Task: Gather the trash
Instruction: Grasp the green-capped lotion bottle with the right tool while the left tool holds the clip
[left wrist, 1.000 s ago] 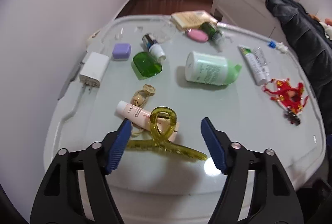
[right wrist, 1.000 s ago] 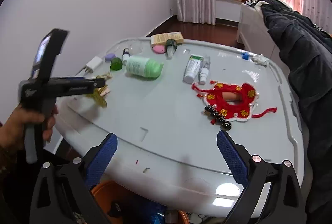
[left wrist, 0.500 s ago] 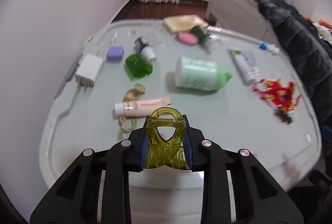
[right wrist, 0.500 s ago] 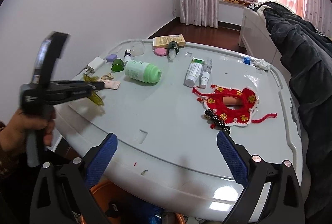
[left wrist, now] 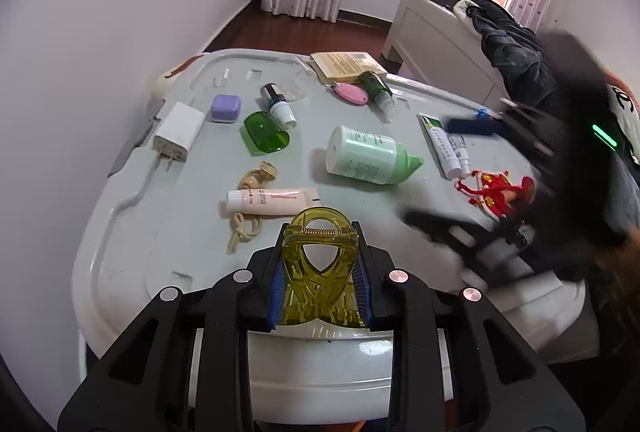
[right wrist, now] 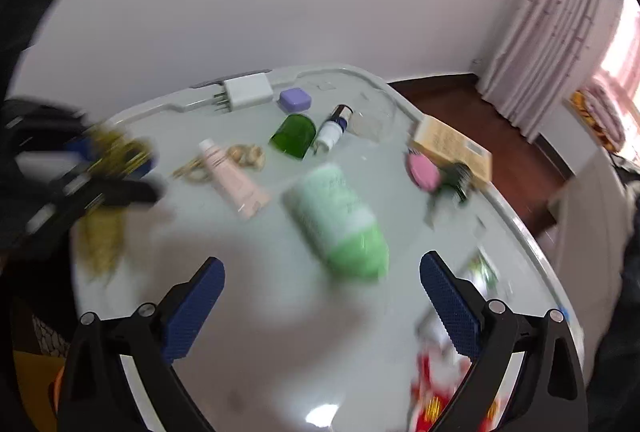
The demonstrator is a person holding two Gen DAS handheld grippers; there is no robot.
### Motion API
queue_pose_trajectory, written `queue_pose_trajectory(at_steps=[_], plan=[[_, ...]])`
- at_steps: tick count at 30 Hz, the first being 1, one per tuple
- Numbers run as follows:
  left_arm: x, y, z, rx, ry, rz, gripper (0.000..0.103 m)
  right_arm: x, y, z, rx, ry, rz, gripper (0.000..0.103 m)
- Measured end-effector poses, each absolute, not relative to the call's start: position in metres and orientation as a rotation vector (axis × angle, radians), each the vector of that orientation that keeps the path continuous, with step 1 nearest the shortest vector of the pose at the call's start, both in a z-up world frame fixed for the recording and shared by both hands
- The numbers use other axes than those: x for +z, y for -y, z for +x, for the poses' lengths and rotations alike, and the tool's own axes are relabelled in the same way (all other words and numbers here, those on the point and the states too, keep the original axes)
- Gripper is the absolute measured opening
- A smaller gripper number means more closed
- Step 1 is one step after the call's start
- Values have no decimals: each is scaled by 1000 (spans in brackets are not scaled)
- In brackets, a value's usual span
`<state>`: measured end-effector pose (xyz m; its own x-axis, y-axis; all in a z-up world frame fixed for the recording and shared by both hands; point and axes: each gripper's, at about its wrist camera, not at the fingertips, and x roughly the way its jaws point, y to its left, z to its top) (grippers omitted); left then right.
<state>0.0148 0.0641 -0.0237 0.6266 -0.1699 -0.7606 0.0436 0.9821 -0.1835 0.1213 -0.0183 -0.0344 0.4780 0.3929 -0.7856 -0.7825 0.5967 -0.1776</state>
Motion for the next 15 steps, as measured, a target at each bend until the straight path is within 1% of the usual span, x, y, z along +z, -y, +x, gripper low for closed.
queue_pose_trajectory(at_steps=[6, 8, 10, 11, 12, 15], plan=[[-24, -65, 15, -163, -892, -177, 27, -56, -16, 163, 854, -820, -599, 97], [-24, -67, 15, -172, -897, -188, 27, -66, -24, 171, 861, -857, -618, 93], [-22, -70, 15, -175, -889, -202, 27, -74, -30, 174, 850, -895, -637, 77], [-22, -70, 15, -177, -891, -202, 27, -77, -29, 176, 841, -914, -610, 75], [-21, -71, 15, -177, -890, -205, 27, -76, -26, 179, 826, -928, -561, 64], [-20, -72, 15, -184, -891, -216, 27, -75, -15, 185, 725, -989, -451, 56]])
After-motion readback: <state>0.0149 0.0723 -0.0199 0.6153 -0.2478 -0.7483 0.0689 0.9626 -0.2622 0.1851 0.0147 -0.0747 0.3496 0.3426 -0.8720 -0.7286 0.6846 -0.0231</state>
